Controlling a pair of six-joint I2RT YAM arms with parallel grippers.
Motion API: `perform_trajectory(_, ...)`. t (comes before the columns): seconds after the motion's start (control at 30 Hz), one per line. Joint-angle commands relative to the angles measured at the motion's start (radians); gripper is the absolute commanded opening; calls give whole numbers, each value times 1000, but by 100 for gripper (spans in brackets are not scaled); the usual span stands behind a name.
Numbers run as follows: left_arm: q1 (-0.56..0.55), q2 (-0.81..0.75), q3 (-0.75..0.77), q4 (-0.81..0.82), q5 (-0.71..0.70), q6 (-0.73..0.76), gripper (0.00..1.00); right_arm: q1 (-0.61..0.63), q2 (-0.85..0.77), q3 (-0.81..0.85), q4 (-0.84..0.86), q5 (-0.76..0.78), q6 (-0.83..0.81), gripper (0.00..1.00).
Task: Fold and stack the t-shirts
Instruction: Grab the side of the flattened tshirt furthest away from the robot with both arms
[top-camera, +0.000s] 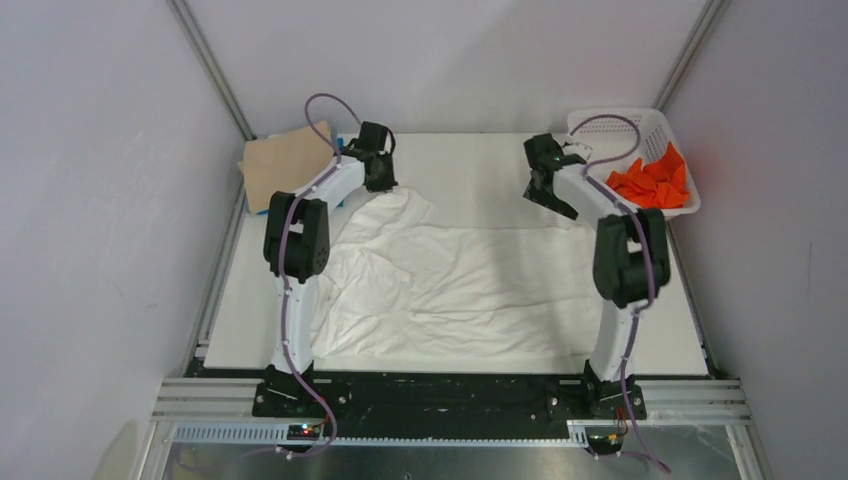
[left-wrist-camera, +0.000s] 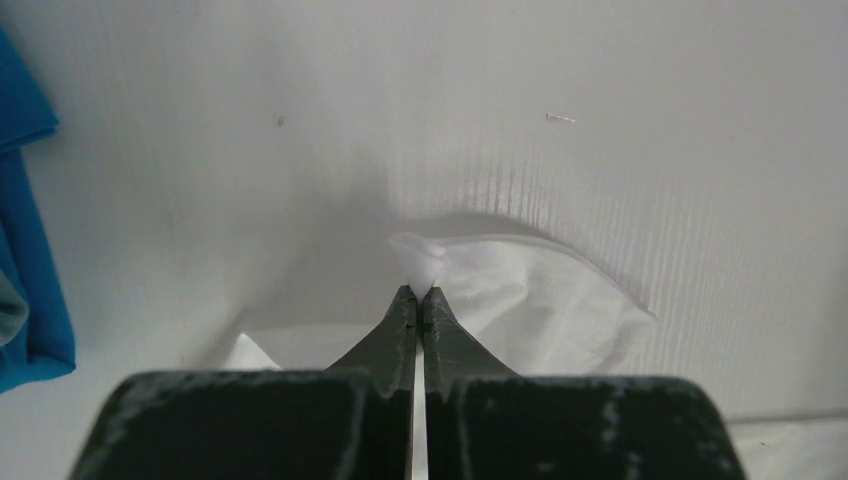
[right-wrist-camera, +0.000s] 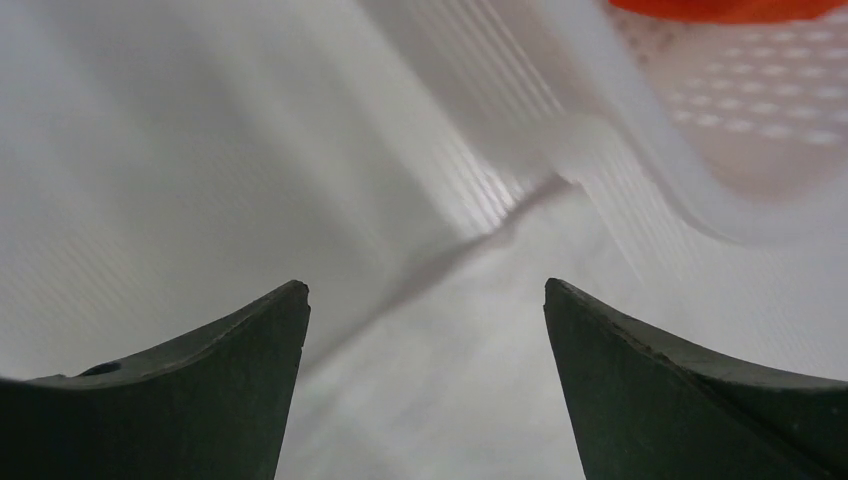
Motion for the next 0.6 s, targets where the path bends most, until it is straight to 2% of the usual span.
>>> perform_trajectory(0.0, -6, -83, -18, 27, -3, 40, 0, 24, 200, 237, -233, 148, 40, 91)
perform_trajectory(0.1, -6, -87, -24, 33, 2, 43, 0, 22, 275, 303, -270, 169, 54, 92)
perform_trajectory(0.33, -5, -108, -49, 37, -21, 56, 0, -1, 336, 285, -306, 147, 75, 91)
perform_trajectory(0.57, -5, -120, -56, 41, -29, 64, 0, -46, 281, 183, -294, 100, 115, 80)
